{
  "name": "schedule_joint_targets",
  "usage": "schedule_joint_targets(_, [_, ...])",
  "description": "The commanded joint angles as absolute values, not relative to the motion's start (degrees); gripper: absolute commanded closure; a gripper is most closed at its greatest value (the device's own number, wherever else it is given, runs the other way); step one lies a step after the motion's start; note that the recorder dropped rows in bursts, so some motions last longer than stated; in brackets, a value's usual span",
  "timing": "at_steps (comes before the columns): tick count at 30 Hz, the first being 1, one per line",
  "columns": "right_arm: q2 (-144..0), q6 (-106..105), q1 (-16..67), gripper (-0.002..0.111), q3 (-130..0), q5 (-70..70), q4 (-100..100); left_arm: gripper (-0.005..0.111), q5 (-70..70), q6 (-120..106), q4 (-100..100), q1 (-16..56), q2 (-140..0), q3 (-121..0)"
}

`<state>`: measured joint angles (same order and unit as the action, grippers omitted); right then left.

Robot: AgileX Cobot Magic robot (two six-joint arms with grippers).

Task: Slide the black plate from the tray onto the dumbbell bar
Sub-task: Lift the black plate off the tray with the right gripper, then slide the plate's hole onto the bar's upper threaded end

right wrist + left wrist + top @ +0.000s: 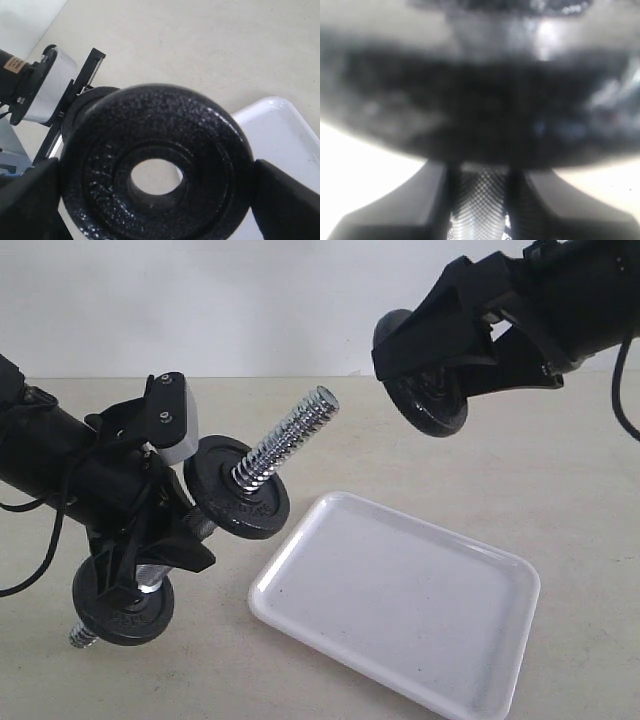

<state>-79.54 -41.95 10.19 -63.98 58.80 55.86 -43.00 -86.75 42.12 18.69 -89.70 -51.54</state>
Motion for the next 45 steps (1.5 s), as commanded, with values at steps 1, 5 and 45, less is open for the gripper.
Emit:
schedule_joint_targets(1, [-82.2, -46.5, 9.8, 0.108, -64.7, 59.8, 62.4, 0.102, -42.3, -87.5, 49.0, 18.8, -86.5, -53.3])
schedule_joint_targets(5, [-83.2, -48.1, 9.8, 0.108, -64.7, 59.8, 64.7, 0.102, -42.2, -87.5, 48.8, 18.8, -86.5, -53.3])
schedule_joint_targets(45, [-88.1, -45.3, 20.3, 0.108, -70.6, 65.7, 65.1, 0.102, -41.9, -86.6, 48.6, 18.8, -86.5, -53.3])
